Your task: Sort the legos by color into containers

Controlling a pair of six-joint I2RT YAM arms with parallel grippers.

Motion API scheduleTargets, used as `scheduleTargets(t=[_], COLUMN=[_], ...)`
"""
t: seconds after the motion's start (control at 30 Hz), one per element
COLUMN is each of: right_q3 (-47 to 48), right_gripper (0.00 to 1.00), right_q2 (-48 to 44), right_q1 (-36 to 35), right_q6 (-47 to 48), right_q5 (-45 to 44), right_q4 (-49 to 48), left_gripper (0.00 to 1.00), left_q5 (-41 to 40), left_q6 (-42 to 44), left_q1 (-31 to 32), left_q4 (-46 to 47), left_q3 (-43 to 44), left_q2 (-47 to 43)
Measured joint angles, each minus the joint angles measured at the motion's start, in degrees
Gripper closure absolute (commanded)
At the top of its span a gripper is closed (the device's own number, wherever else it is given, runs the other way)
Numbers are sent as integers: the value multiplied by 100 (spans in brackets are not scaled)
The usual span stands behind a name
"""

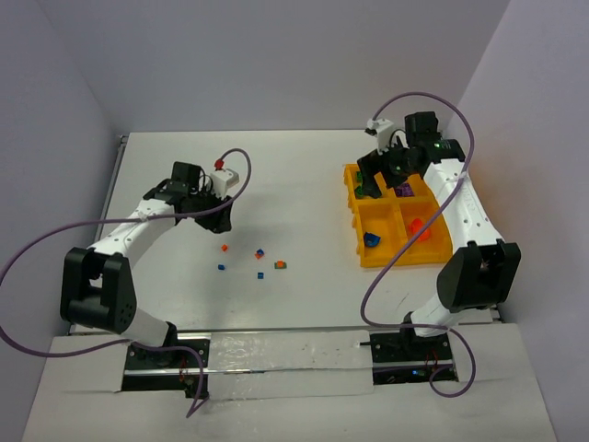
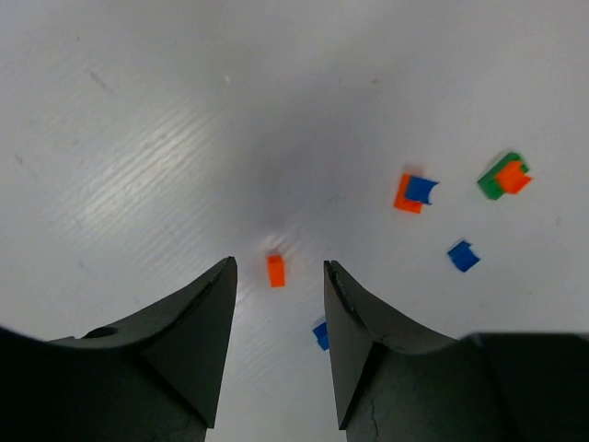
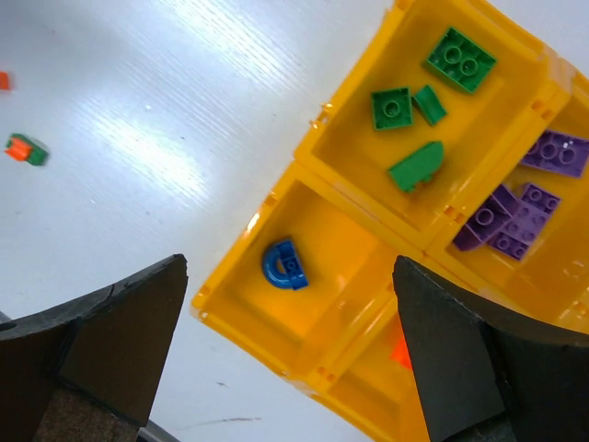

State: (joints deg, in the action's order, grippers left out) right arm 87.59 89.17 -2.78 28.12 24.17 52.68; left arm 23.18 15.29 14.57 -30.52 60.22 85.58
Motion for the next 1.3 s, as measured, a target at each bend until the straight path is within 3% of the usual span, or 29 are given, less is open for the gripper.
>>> scheduleTargets(t=[0.23,0.5,0.93,1.3], right_q3=[26,70,72,114], right_gripper=[0,0,0,0], right_q2=[28,110,120,153], right_q1=[-83,-83,-83,-83], right_q6=[-290,-327,-345,-345], right_q5=[63,83,78,76], right_q4=[-76,-87,-87,-82], left_gripper=[53,51,46,59], left_q5=[-930,-1360,-1310,-1245], left_q6=[-114,-158,-156,-228], left_q1=[2,15,310,385], left_q4=[-55,-42,5,168], left_q3=[-355,-492,-544,-523], left_q2=[17,344,593,1004])
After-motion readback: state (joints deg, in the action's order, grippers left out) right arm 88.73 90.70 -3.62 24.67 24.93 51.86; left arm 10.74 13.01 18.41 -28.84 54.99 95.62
